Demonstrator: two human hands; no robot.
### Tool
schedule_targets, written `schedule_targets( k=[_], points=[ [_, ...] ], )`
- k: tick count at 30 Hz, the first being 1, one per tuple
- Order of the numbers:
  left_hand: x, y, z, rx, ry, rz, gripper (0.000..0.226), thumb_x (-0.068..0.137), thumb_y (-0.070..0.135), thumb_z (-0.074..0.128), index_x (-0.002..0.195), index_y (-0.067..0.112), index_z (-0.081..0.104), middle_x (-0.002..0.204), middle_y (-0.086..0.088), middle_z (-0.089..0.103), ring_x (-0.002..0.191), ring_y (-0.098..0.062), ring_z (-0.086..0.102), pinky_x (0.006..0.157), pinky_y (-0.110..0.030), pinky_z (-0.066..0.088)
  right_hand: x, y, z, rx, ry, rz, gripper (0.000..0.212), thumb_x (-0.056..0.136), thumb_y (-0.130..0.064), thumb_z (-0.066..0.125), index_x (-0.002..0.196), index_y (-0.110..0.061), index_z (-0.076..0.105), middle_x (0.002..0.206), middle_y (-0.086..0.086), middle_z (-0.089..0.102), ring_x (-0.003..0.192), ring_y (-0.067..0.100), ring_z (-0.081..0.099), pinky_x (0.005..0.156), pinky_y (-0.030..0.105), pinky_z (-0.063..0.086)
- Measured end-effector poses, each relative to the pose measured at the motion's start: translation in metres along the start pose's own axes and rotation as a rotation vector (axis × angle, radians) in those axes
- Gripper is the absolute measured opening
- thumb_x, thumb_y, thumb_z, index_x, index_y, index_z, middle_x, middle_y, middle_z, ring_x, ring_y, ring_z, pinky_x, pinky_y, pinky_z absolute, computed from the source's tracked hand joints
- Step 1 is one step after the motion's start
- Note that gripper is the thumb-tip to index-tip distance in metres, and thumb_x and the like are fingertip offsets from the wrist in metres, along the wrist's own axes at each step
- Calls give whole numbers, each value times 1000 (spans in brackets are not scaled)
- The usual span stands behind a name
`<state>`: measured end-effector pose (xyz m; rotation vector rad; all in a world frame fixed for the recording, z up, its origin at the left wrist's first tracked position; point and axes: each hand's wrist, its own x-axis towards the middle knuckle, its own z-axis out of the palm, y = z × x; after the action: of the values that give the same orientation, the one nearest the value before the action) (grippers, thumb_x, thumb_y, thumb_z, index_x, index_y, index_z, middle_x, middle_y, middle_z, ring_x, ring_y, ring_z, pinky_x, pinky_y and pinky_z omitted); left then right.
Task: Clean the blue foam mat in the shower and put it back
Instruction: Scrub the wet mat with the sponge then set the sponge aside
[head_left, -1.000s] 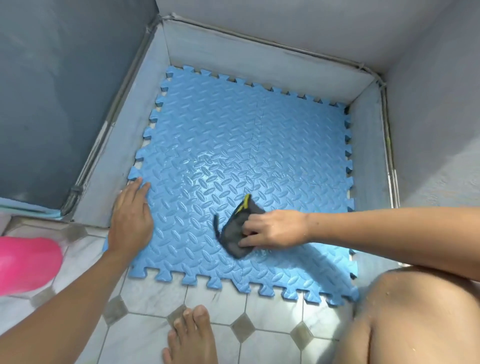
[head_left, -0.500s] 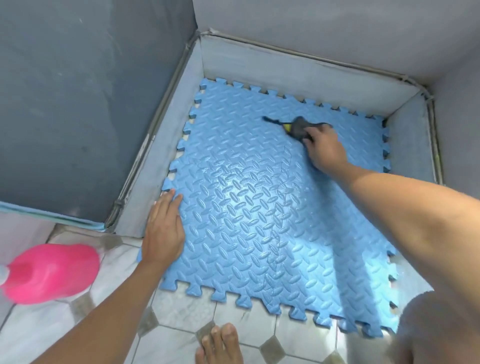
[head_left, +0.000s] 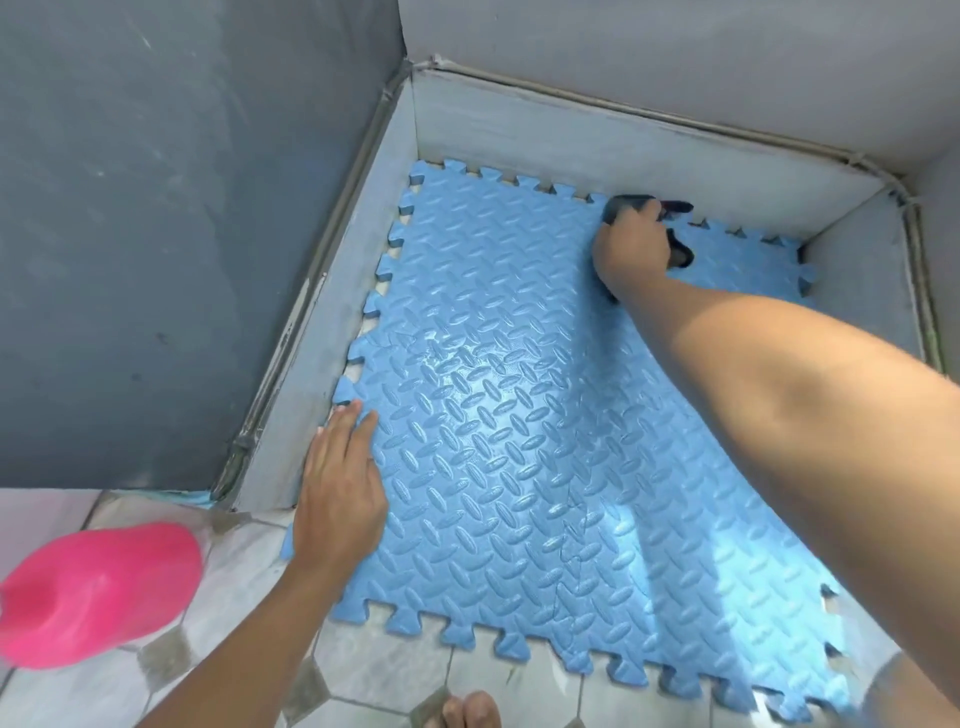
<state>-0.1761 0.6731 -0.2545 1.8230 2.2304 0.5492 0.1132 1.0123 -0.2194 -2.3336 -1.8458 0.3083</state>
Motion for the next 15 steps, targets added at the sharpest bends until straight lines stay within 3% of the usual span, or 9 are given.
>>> schedule_targets(
  k=[5,9,12,15],
  points=[
    [-1,-2,-2,-18,9,15,49,94,4,41,139,5,58,153,-11,50,144,-31,44,124,-44,27,-106,-121,31,-5,-107,-607,31,92,-25,52,118,-16,65,125,14,54,102,37,60,82,43,52],
    [-1,-3,-1,-14,15,20,49,93,5,40,139,4,58,153,-13,50,144,-32,45,123,-47,29,-196,-104,36,-2,-183,-1004,31,92,-30,54,117,-16,67,112,11,57,93,32,59,64,40,52],
    [-1,-3,-1,-14,11,16,49,94,5,40,140,4,58,153,-12,50,144,-31,44,123,-47,29,-193,-47,27,50,-198,-974,35,95,-33,53,127,-25,63,113,6,55,98,28,58,65,38,52],
    [-2,-2,-1,-11,6,13,49,96,7,38,141,5,57,154,-11,49,145,-30,43,125,-44,26,-137,16,6,49,-76,-619,35,94,-31,51,128,-30,60,120,6,55,105,30,59,79,42,55]
  ],
)
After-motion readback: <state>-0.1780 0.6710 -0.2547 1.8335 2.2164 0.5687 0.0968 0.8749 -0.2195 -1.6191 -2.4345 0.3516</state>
